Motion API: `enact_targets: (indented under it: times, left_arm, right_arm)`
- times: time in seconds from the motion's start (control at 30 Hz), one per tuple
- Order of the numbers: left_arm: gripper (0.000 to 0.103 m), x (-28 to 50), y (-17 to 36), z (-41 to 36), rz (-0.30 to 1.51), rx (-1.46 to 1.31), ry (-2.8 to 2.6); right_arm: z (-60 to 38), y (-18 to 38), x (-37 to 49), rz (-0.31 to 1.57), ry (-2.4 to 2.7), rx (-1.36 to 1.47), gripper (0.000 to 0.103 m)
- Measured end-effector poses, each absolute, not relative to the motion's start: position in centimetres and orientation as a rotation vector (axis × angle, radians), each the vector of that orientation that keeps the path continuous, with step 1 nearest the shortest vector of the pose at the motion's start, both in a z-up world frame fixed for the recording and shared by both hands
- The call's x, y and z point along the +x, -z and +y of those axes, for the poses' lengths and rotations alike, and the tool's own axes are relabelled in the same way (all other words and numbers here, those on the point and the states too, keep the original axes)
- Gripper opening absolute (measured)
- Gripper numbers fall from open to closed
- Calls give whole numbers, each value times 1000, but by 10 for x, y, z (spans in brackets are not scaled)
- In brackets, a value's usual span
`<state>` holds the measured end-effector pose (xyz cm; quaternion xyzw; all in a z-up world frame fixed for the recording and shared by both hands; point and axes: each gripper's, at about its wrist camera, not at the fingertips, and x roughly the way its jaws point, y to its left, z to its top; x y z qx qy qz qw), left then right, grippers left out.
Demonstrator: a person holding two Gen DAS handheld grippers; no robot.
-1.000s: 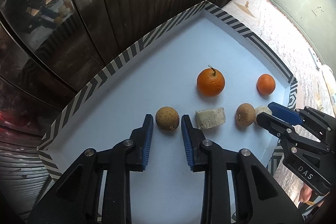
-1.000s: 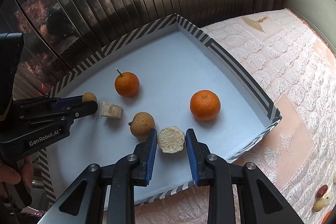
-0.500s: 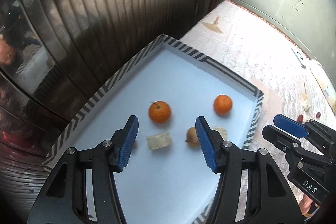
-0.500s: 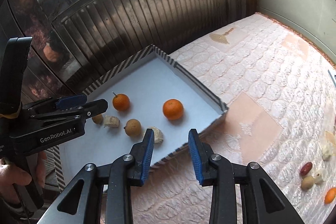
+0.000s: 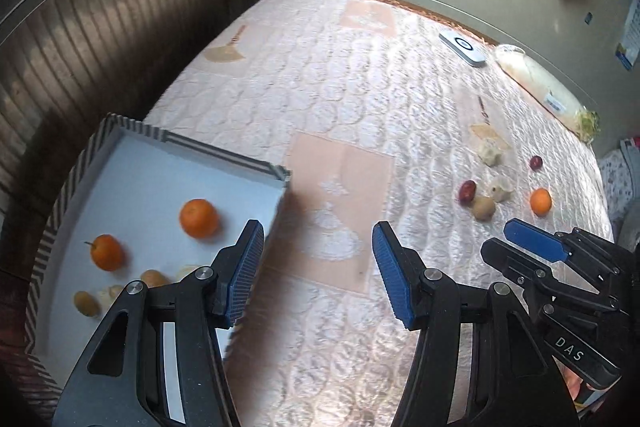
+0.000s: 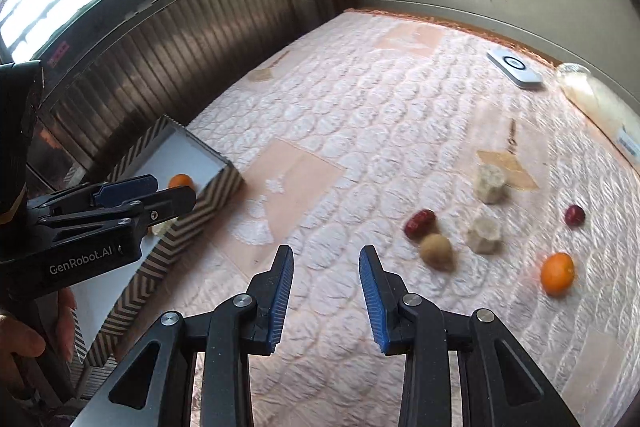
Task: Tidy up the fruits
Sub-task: 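Grasp the red date with the left tool while the right tool grasps a tan round fruit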
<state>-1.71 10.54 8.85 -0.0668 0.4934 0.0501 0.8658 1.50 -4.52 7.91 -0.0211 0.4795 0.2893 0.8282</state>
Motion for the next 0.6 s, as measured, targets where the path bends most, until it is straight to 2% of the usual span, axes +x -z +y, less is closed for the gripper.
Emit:
enact_targets:
  times: [0.3,0.6]
  left_arm:
    - [57,15,-67,35,1083,-98,65]
    - [57,62,-47,8,1140,-75,145]
  right_arm:
    - [-129,-61,16,1068,-459,37,33]
    - [-158,-59,16,1061,-452,78,33]
